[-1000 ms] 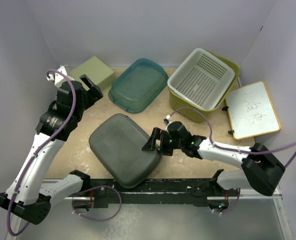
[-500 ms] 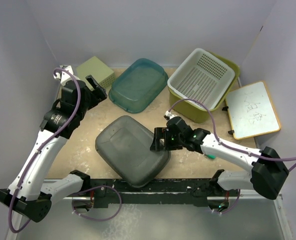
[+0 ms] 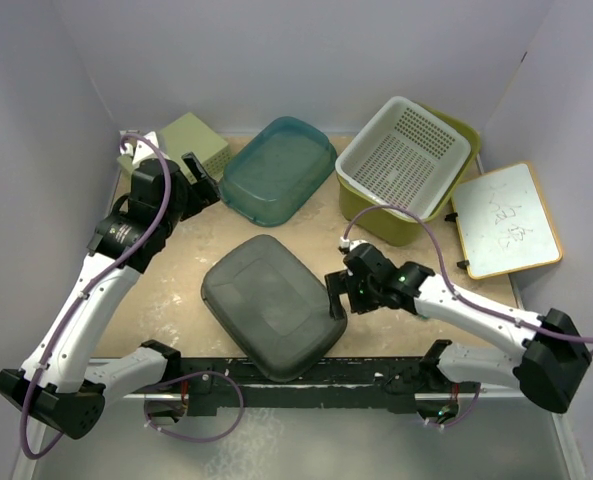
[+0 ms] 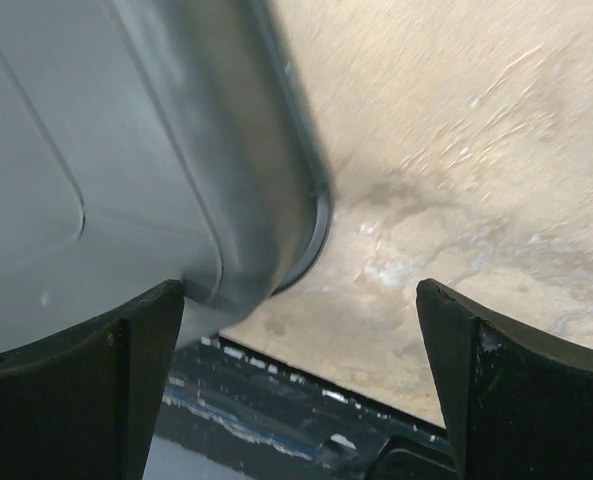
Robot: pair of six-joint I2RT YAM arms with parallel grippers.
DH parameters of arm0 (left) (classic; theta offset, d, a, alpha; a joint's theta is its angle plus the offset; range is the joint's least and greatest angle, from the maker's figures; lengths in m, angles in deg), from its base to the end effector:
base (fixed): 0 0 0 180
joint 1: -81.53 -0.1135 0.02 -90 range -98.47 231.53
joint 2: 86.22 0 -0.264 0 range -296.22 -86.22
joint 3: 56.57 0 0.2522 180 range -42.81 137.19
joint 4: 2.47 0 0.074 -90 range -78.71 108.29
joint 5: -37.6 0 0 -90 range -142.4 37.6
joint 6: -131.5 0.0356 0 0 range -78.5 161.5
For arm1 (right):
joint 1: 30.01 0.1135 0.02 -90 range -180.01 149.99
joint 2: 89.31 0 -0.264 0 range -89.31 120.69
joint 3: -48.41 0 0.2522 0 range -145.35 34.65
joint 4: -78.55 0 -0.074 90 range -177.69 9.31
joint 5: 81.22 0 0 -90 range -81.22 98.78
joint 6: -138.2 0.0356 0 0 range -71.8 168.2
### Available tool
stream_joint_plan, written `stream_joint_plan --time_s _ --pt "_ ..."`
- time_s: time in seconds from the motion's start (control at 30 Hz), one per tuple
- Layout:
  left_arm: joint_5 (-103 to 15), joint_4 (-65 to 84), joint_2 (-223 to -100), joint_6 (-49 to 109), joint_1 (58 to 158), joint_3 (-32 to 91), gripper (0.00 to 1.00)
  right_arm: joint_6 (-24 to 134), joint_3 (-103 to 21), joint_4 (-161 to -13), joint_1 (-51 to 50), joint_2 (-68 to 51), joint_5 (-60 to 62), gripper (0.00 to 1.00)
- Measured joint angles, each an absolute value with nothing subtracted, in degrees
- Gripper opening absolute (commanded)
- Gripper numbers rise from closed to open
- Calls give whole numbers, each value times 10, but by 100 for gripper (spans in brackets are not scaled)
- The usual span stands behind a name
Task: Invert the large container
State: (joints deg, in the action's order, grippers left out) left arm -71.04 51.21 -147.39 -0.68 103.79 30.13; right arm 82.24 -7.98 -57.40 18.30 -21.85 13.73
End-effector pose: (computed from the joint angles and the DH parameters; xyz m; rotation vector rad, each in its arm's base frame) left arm 0.2035 -0.0710 0.4026 -0.5516 1.9789 -0.3692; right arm 0.1545 0.1689 0.2191 -0.2870 2.5761 0.4517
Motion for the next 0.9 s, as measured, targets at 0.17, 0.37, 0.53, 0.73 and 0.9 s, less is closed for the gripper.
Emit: stream_joint_plan --time_s 0.17,0.37,0.53,0.73,0.9 --pt "-710 512 -1474 -3 1038 300 79 797 -5 -604 182 -300 28 100" --pt "-708 512 -1474 2 1038 300 79 888 125 -838 195 -299 -117 100" --pt "-708 512 -1474 2 1038 300 78 944 92 -999 258 -168 -133 100" --pt "-708 513 -1474 2 1038 300 78 972 -95 -1139 302 47 -174 100" --pt "-717 525 -1472 9 1038 301 78 962 -91 -1136 289 -1 -190 100"
